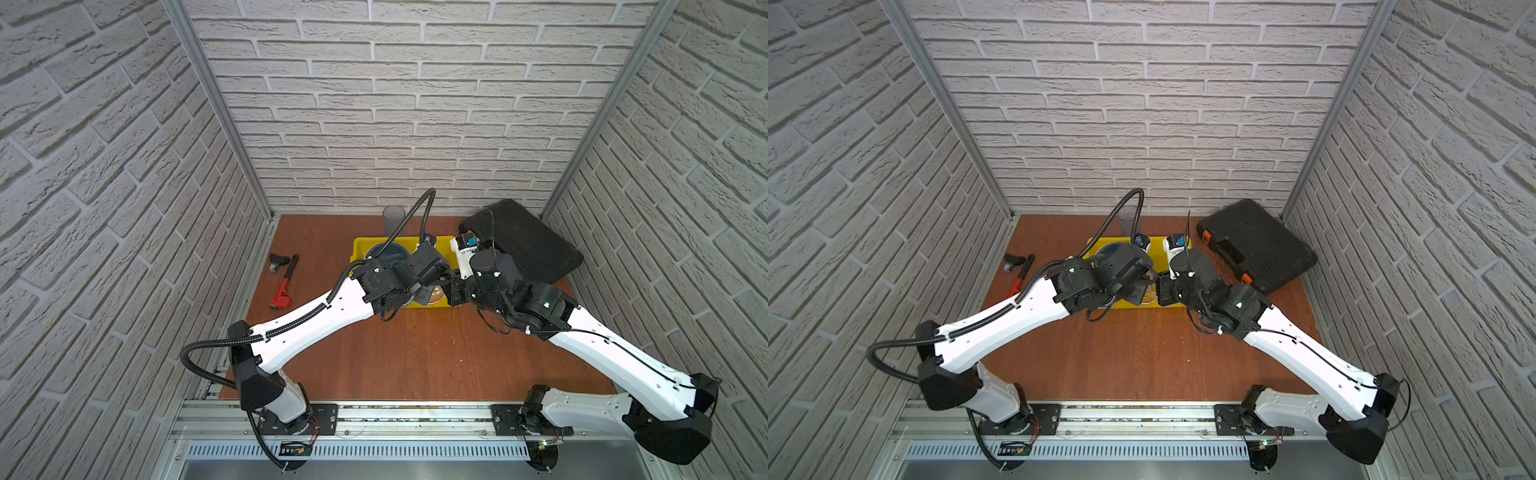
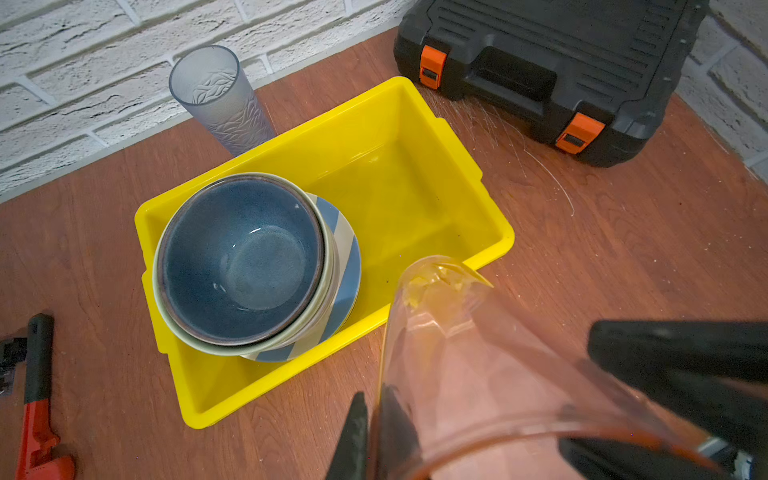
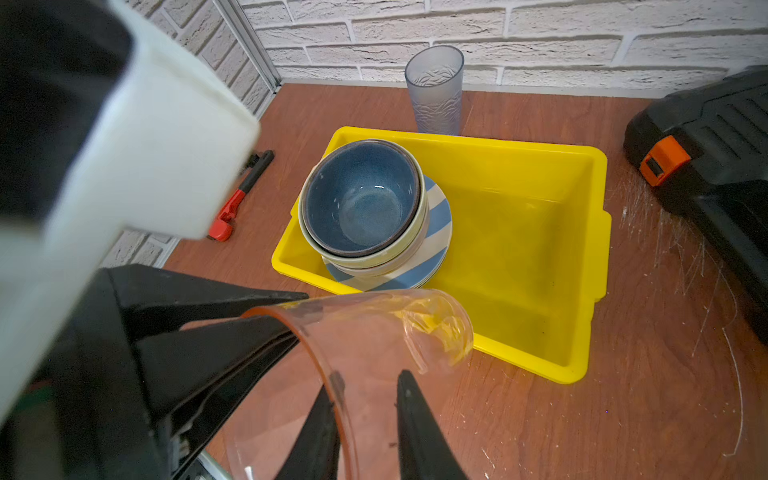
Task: Place the mixed dishes into the plastic bin
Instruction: 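Open the left gripper and pull it back while the right gripper holds the cup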
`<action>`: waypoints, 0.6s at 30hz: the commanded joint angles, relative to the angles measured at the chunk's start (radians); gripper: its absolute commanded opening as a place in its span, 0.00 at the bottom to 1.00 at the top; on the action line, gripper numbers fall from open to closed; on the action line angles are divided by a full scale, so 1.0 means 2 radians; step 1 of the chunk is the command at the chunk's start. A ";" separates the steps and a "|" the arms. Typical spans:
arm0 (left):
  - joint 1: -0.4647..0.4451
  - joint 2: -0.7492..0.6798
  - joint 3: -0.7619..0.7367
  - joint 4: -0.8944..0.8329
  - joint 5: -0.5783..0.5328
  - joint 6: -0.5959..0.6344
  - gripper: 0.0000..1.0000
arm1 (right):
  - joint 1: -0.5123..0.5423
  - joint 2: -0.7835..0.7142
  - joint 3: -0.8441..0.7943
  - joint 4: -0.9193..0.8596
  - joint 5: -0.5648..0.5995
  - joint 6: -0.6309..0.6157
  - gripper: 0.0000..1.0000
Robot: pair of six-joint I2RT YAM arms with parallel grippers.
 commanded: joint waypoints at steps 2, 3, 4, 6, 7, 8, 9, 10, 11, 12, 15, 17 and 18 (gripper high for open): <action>-0.013 -0.035 0.023 0.057 -0.014 -0.005 0.08 | -0.008 0.018 0.005 -0.059 0.032 0.013 0.28; -0.014 -0.035 0.023 0.059 -0.017 -0.003 0.08 | -0.008 0.020 0.009 -0.065 0.029 0.014 0.29; -0.015 -0.036 0.022 0.062 -0.020 -0.001 0.09 | -0.008 0.025 0.014 -0.072 0.027 0.015 0.29; -0.019 -0.038 0.019 0.071 -0.031 0.006 0.09 | -0.008 0.034 0.024 -0.087 0.025 0.020 0.31; -0.020 -0.040 0.018 0.076 -0.036 0.010 0.09 | -0.008 0.040 0.028 -0.095 0.025 0.023 0.31; -0.021 -0.041 0.015 0.083 -0.041 0.013 0.09 | -0.008 0.046 0.033 -0.102 0.027 0.029 0.31; -0.023 -0.043 0.013 0.088 -0.045 0.016 0.09 | -0.008 0.050 0.036 -0.108 0.028 0.032 0.31; -0.025 -0.043 0.011 0.094 -0.050 0.019 0.09 | -0.008 0.054 0.039 -0.112 0.030 0.037 0.31; -0.027 -0.044 0.008 0.100 -0.051 0.022 0.09 | -0.008 0.058 0.040 -0.115 0.031 0.041 0.31; -0.028 -0.045 0.008 0.105 -0.051 0.025 0.09 | -0.008 0.060 0.040 -0.116 0.033 0.044 0.30; -0.033 -0.046 0.006 0.115 -0.051 0.030 0.10 | -0.008 0.063 0.037 -0.110 0.035 0.050 0.25; -0.035 -0.049 0.007 0.117 -0.048 0.031 0.13 | -0.008 0.062 0.033 -0.103 0.038 0.054 0.20; -0.036 -0.049 0.006 0.118 -0.044 0.031 0.15 | -0.008 0.061 0.030 -0.099 0.039 0.055 0.18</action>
